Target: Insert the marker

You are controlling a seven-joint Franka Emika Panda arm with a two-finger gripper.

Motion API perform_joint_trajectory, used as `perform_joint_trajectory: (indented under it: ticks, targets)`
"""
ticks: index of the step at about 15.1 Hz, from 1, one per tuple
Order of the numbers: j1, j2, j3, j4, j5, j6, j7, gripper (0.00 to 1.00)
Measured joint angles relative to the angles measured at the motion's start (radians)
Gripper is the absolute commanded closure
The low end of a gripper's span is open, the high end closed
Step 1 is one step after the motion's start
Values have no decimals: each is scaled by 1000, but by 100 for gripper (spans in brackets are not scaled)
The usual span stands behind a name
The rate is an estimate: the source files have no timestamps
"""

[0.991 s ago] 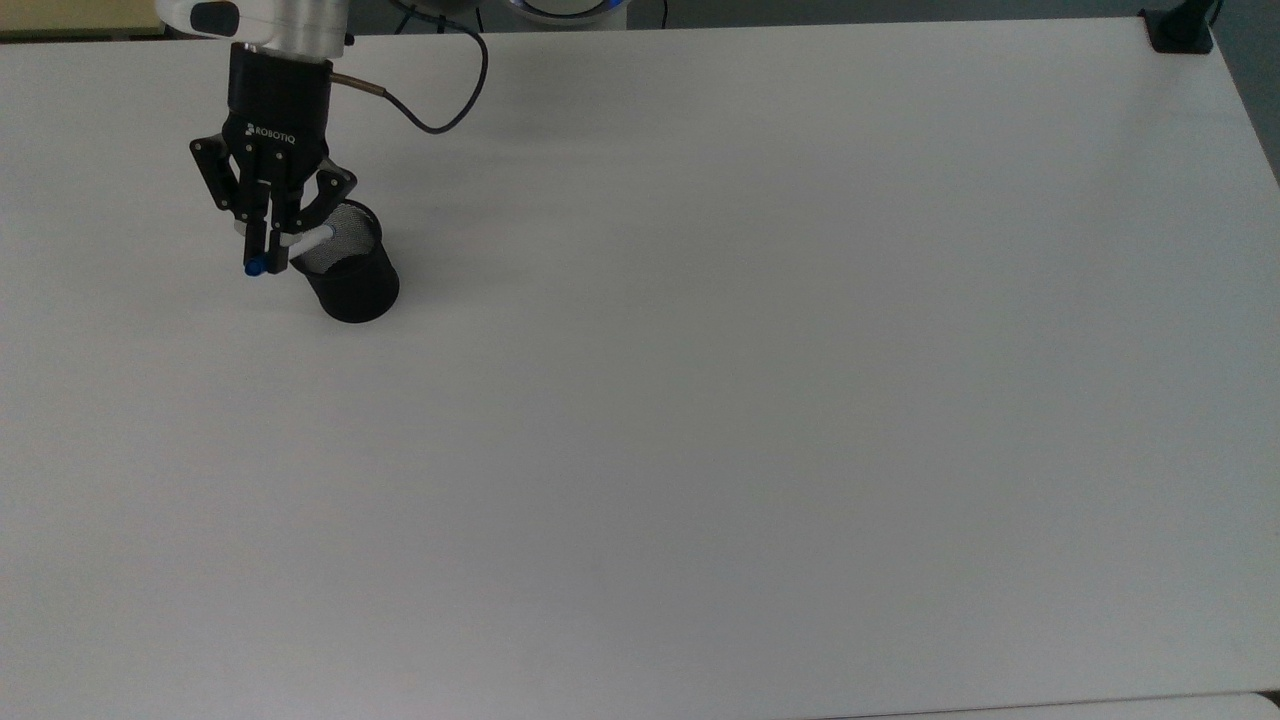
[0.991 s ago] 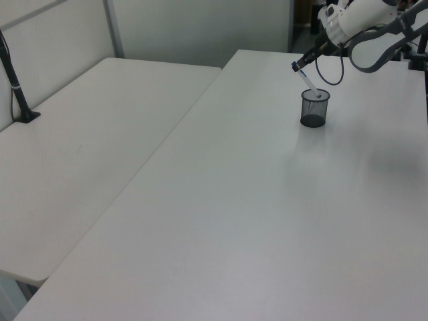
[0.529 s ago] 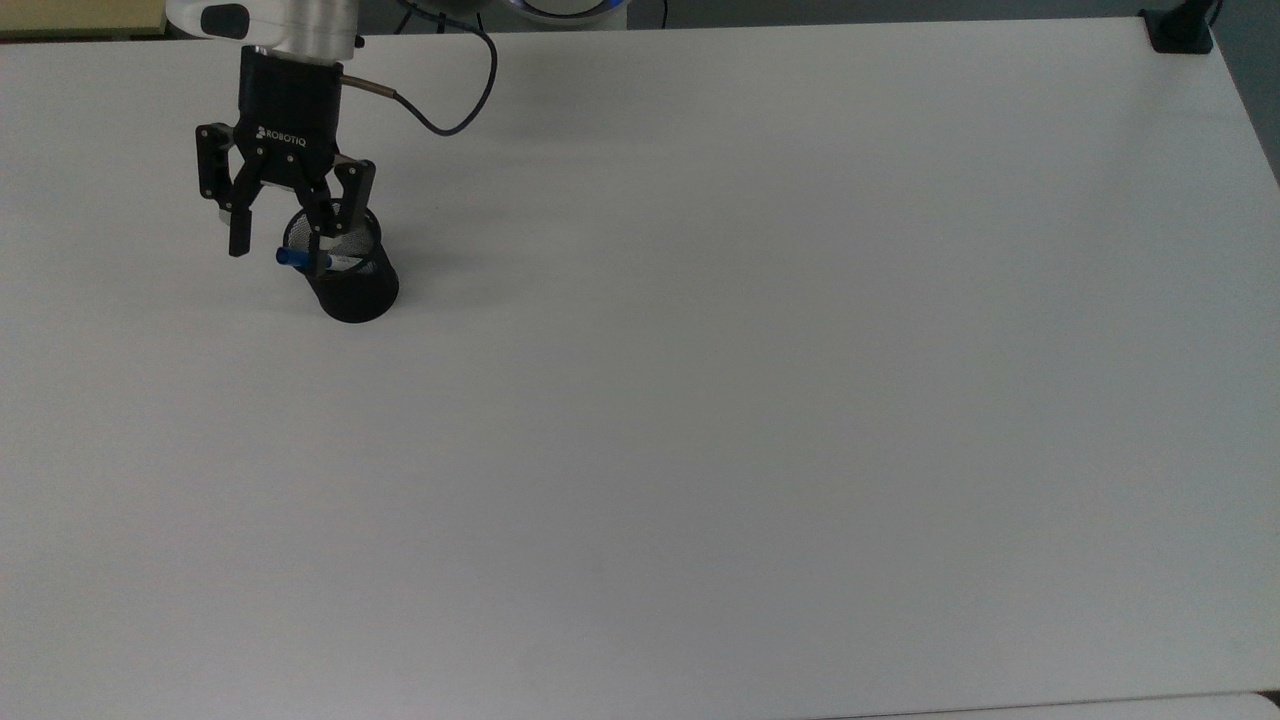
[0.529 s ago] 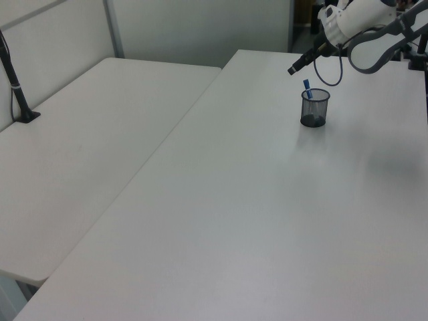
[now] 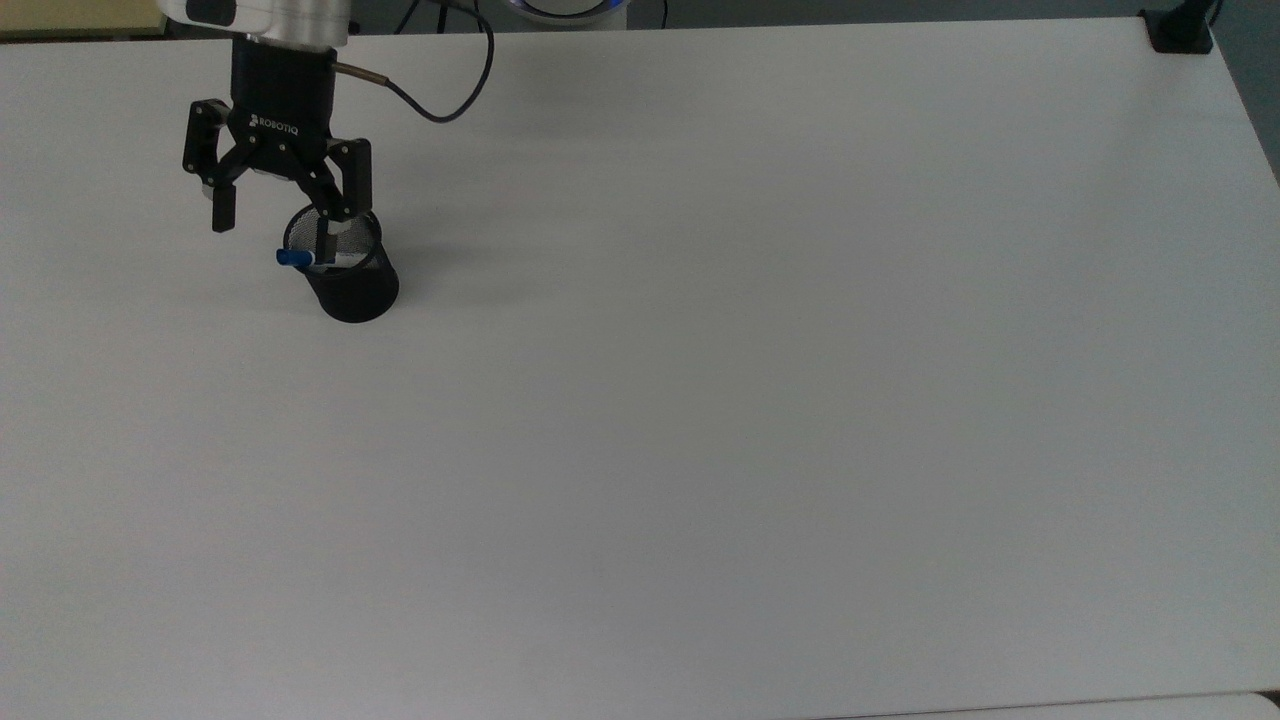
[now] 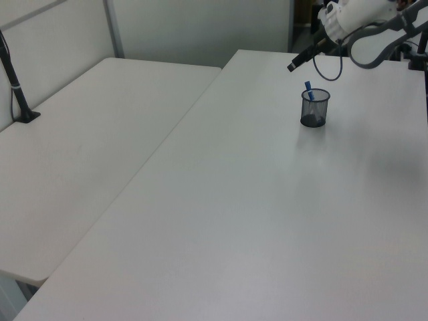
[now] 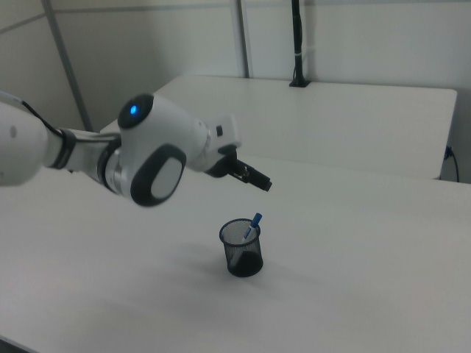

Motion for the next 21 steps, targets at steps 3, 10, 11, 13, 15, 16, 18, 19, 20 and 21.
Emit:
perform_joint_trajectory:
  ticks: [3,10,11,13,15,16,18,19,20,21]
  targets:
    - [0,-51,12,149,0,-349,53,0]
    - [70,-88,33,487,37,-1077,111,0]
    - [87,-88,30,517,45,-1151,112,0]
    - [145,-89,-6,566,49,-1277,112,0]
    - [197,-88,-49,571,49,-1302,109,0]
    - [209,-84,-60,571,49,-1301,96,0]
    - [217,-75,-68,571,49,-1269,33,0]
    - [218,-70,-70,571,49,-1252,10,0]
    - [218,-65,-70,571,49,-1245,-4,0]
    - [218,-61,-70,572,49,-1243,-12,0]
